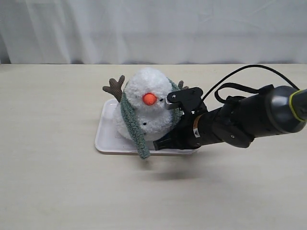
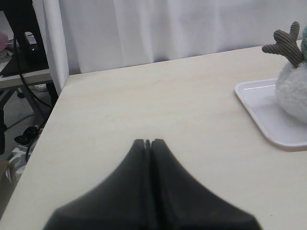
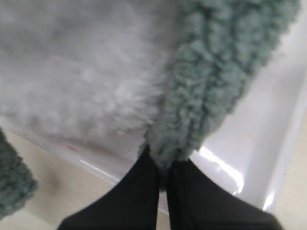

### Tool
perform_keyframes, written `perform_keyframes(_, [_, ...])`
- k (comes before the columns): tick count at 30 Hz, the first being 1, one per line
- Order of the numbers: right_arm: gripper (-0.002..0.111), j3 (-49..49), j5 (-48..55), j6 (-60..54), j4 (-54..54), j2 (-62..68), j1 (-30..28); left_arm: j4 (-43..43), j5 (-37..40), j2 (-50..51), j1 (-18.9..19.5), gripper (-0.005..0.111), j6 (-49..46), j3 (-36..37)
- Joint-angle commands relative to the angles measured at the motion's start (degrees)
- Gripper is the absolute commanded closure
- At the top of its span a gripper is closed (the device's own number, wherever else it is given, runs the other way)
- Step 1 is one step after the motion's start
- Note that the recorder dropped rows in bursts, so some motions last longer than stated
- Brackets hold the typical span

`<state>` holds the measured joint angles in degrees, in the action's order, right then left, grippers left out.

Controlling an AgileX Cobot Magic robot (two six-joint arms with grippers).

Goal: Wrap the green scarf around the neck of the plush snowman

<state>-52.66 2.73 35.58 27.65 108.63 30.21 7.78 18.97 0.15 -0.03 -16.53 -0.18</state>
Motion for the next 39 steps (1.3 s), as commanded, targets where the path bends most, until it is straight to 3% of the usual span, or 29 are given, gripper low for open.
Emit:
perform_keyframes(1, [0.104,-0.24,0.49,-0.92,0.46,-2.84,3.08,0.21,-0.46,-0.15,-0.29,0.107,0.33,0.18])
perform_keyframes(10, [0.104,-0.24,7.76,-0.92,0.28,-5.3,8.49,0.21,-0.46,-0.15,-0.29,0.107,0.33,0.18])
perform_keyframes(16, [0.104,-0.24,14.03,-0.92,-0.65,-5.3,8.62,0.21,-0.46,-0.15,-0.29,0.107,0.33,0.18])
perform_keyframes(39, [0.104,-0.24,7.83,-0.92,-4.94,-5.3,8.62,0.21,-0.35,-0.15,-0.29,0.107,0.33,0.18])
